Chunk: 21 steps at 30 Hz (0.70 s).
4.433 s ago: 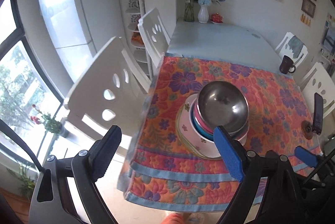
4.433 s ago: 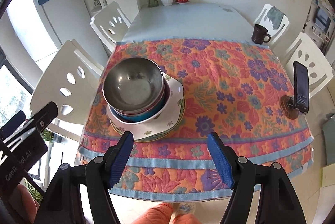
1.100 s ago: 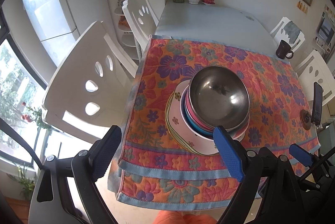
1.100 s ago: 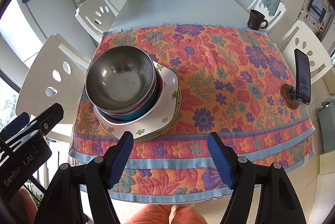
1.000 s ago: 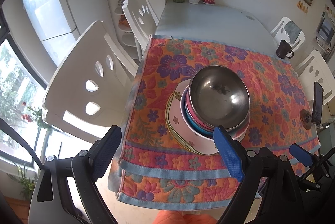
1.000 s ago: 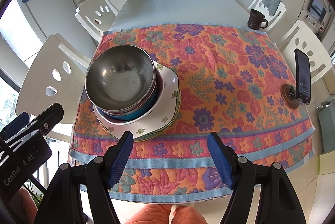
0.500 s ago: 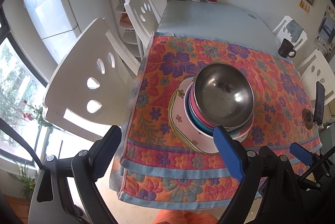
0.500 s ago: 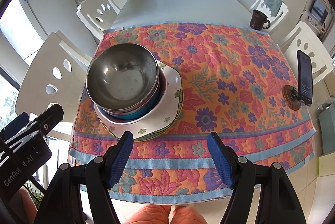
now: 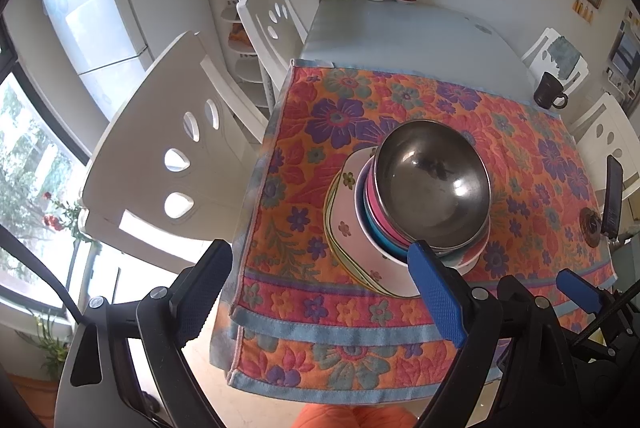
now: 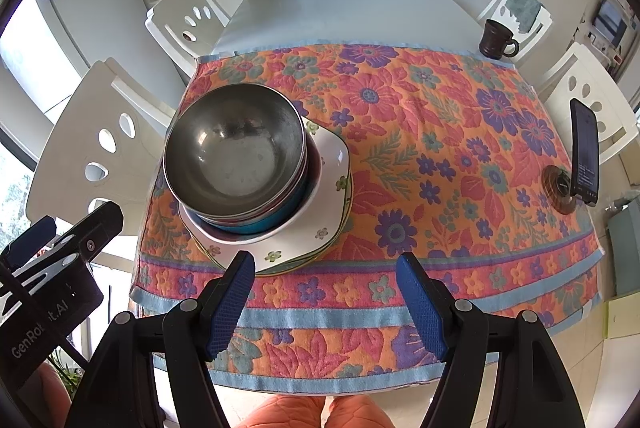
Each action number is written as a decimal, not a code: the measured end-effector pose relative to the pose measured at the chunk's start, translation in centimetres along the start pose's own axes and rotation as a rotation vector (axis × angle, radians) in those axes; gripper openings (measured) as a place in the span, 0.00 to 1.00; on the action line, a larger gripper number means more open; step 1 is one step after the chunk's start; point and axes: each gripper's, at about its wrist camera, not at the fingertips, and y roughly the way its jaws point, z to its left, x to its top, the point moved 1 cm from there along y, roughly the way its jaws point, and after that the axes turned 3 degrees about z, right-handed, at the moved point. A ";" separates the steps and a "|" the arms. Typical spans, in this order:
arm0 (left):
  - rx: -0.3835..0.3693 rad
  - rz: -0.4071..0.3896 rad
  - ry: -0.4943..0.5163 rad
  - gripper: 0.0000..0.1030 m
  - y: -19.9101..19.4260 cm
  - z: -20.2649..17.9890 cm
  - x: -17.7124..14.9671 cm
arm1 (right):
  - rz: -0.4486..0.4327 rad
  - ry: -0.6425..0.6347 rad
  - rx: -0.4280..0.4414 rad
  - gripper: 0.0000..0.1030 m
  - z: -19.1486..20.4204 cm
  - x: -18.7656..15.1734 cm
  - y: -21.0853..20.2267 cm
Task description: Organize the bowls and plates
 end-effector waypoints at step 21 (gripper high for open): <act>0.007 0.016 0.010 0.86 1.2 0.9 0.4 | -0.020 0.011 0.003 0.69 0.9 0.3 0.4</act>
